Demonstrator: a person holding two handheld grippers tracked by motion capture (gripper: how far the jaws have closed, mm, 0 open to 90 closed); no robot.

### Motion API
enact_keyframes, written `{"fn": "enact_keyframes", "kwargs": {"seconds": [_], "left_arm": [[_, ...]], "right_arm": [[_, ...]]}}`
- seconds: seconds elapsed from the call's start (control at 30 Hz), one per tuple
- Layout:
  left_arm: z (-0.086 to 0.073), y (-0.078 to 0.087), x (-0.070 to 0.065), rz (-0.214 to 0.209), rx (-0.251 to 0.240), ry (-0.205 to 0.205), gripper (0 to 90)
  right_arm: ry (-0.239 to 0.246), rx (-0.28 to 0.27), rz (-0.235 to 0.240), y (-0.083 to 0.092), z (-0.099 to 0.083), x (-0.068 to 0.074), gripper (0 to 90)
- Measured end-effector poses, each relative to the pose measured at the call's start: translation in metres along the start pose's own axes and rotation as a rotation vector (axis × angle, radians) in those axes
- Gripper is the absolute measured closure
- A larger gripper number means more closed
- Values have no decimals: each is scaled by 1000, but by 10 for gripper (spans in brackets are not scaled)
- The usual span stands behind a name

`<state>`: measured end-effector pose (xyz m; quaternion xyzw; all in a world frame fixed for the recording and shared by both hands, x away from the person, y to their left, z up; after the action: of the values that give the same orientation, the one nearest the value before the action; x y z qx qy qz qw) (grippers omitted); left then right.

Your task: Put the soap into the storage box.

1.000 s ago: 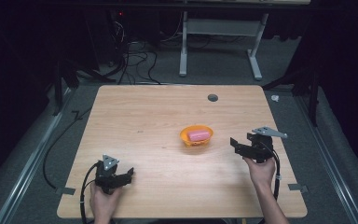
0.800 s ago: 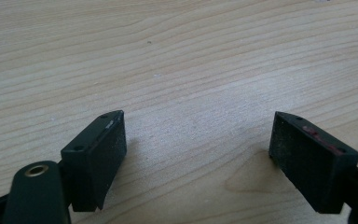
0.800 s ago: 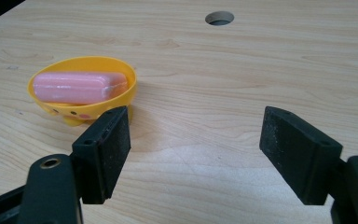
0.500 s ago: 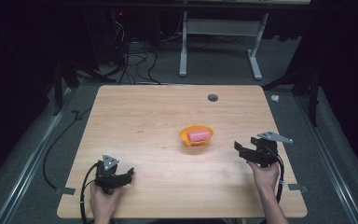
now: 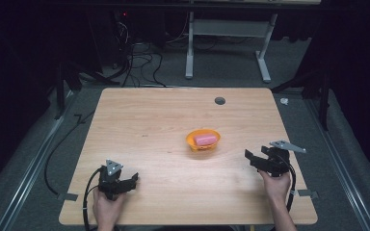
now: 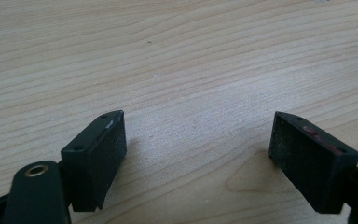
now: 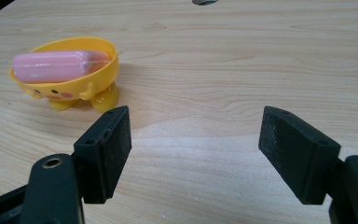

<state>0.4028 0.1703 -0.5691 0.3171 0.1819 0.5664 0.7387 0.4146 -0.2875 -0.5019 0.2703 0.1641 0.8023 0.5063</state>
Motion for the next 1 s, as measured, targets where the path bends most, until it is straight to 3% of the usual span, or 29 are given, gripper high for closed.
{"fn": "enact_keyframes", "kwargs": {"seconds": [0.4,1.0], "left_arm": [[0,0,0,0,-1,2,192],[0,0,0,0,-1,2,192]], "right_arm": [[-16,13,-1,-2,-12,-5,263],[-26,62,-67,-8,-33,-22,265]]}}
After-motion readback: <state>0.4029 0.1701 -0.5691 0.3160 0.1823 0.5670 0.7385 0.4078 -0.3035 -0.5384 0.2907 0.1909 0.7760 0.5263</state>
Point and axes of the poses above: each handheld gripper's, and its own axes: y roughly backward along the jaws, z roughly out of its top, x roughly to its left, the point moved 9 cm from there along -y, roughly forward along the jaws, and after that the axes turned 9 degrees about z, right-handed, at the moved point
